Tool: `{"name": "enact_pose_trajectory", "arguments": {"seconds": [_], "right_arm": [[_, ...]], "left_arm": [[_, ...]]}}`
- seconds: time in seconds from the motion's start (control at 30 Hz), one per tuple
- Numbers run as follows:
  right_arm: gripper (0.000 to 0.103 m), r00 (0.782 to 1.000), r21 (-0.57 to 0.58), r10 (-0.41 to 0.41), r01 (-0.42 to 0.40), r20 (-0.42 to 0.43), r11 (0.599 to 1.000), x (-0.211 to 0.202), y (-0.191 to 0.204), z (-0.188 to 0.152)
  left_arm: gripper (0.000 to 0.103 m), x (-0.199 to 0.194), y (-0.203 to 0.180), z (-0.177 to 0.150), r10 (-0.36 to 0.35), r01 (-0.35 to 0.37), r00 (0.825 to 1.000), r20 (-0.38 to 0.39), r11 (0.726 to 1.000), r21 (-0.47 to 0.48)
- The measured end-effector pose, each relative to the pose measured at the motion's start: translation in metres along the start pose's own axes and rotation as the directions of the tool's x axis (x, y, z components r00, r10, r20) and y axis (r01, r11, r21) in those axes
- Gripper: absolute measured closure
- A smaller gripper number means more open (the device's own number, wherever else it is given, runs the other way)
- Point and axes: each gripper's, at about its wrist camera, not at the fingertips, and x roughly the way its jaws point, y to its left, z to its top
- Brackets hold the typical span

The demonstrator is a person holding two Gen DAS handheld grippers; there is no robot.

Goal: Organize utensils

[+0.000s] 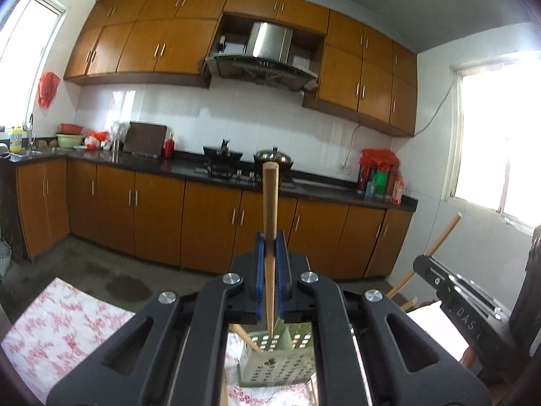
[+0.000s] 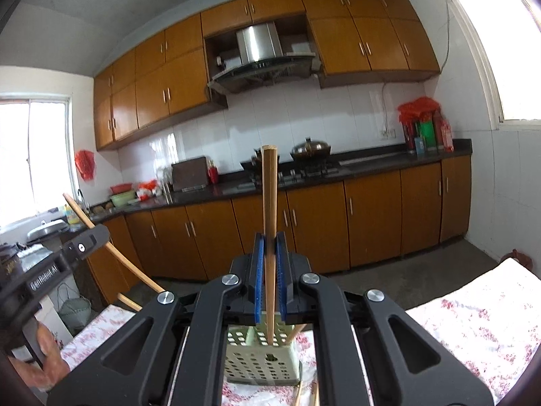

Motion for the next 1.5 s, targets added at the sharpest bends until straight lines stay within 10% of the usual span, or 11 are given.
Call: {"name": "enact_pose_trajectory", "arguments": {"seconds": [0.27, 0.4, 0.63, 0.8, 0.93, 1.1, 1.5], "right_arm": [[0.094, 0.997, -0.009, 0.003, -0.004, -0.077, 1.0, 0.01, 0.007, -0.013], [0.075, 0.997, -0.006, 0.003, -0.003, -0.074, 1.0, 0.003, 0.01, -0.009], [0.07, 0.999, 0.031, -0.04, 0.04, 0.013, 0.999, -0.046, -0.003, 0.006], [0.07, 0.981, 0.051, -0.152, 0.159, -0.117, 0.986, -0.056, -0.036, -0.031], [0.082, 0.878, 0.055, -0.144, 0.189, -0.458, 0.98, -0.017, -0.063, -0.119], [0.083, 0.769, 0.05, -0.104, 0.174, -0.631, 0.983, 0.011, -0.057, -0.189], [0.095, 0.75, -0.007, -0.174, 0.221, -0.638, 0.975, 0.016, -0.058, -0.205]], "left_arm": [[0.094, 0.021, 0.007, -0.025, -0.015, 0.016, 0.997, -0.075, 1.0, 0.014], [0.084, 0.016, 0.009, -0.023, -0.023, 0.024, 0.997, -0.071, 1.0, 0.003], [0.071, -0.031, 0.026, -0.008, -0.034, 0.034, 0.999, -0.003, 0.998, -0.045], [0.065, -0.076, 0.051, -0.035, 0.042, -0.044, 0.998, -0.052, 0.998, -0.047], [0.065, -0.07, 0.074, -0.093, 0.127, -0.136, 0.963, -0.238, 0.991, -0.018], [0.07, -0.046, 0.096, -0.162, 0.117, -0.162, 0.87, -0.479, 0.985, -0.053], [0.083, -0.027, 0.076, -0.22, 0.057, -0.083, 0.79, -0.611, 0.996, -0.014]]}}
